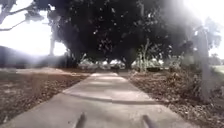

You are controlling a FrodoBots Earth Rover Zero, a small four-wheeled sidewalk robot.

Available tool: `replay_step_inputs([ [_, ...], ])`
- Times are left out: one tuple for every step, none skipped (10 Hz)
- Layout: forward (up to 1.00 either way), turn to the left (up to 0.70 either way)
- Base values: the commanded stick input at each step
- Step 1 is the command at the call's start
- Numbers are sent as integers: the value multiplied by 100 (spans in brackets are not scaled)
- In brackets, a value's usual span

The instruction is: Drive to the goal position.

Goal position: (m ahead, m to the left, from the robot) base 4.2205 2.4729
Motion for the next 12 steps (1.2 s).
replay_step_inputs([
  [70, 0],
  [70, 13],
  [70, 29],
  [70, 0],
  [70, 0],
  [70, 0],
  [70, 0],
  [70, 0],
  [70, 0],
  [70, 0],
  [70, 0],
  [70, 0],
])
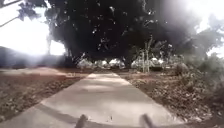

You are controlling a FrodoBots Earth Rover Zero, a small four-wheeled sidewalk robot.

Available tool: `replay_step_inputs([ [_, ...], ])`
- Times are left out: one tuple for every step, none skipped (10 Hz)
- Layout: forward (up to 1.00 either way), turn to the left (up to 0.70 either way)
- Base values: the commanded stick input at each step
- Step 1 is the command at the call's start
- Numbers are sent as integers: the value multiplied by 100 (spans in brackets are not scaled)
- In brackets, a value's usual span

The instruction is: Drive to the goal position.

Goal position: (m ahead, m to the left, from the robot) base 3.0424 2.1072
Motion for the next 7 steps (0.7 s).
replay_step_inputs([
  [70, 0],
  [70, 0],
  [70, 0],
  [70, 0],
  [70, 0],
  [70, 0],
  [70, 0],
])
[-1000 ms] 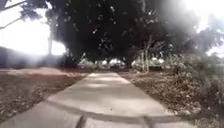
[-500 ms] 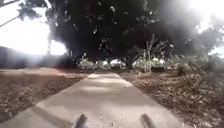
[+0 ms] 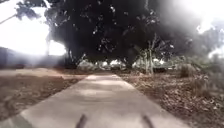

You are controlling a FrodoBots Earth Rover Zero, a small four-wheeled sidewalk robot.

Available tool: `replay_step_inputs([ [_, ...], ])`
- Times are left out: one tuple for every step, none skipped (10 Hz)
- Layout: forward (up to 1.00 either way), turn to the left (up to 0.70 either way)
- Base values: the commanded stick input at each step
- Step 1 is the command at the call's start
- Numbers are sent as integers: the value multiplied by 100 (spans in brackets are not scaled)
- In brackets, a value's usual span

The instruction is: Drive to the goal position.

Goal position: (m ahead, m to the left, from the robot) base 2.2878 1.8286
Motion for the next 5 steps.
replay_step_inputs([
  [70, 0],
  [70, 0],
  [70, 0],
  [70, 0],
  [70, 0],
])
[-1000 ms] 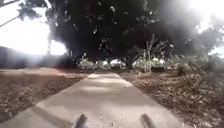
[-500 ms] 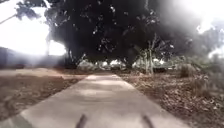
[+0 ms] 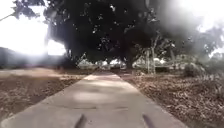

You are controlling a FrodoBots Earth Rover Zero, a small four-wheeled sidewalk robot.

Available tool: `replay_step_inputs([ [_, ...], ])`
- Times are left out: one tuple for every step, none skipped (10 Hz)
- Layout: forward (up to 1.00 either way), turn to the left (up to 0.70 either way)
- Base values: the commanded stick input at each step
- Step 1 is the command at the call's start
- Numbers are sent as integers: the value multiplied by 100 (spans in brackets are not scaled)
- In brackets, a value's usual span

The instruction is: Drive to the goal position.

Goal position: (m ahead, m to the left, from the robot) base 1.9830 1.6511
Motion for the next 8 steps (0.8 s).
replay_step_inputs([
  [70, 0],
  [70, 0],
  [70, 0],
  [70, 0],
  [70, 0],
  [70, 0],
  [70, 0],
  [70, 0],
])
